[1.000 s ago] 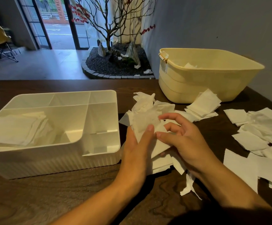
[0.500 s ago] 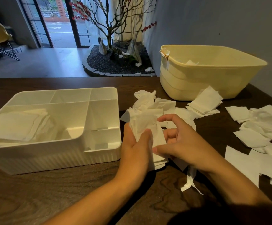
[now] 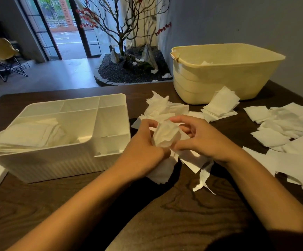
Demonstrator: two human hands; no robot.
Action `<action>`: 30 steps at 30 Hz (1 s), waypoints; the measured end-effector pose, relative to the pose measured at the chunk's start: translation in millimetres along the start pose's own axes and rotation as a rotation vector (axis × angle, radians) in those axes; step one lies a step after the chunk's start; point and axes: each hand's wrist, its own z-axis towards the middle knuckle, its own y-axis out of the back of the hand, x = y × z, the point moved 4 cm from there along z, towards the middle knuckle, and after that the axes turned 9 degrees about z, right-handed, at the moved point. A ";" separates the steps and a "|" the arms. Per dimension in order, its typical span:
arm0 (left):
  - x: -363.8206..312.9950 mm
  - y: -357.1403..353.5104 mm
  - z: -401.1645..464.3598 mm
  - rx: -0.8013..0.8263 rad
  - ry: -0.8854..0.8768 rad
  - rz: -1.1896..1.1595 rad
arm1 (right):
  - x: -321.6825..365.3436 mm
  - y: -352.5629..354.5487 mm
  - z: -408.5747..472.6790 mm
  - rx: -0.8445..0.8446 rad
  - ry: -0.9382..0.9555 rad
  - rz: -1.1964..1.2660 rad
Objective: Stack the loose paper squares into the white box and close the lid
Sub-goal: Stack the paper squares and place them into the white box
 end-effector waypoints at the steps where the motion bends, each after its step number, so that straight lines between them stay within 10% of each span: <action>1: -0.3 6.1 -4.4 -0.006 -0.007 0.032 | 1.8 0.3 -0.8 -0.012 0.020 0.032; 10: 29.0 22.2 -70.5 -0.457 -0.061 -0.134 | 6.9 -42.1 -12.8 0.127 0.139 -0.095; 21: 65.5 -4.0 -68.2 -0.536 0.165 -0.708 | -0.7 -78.9 -22.6 0.070 0.197 0.163; 30: 62.1 -4.5 -69.5 -0.549 0.060 -0.646 | -8.4 -80.6 -18.0 0.075 0.166 0.150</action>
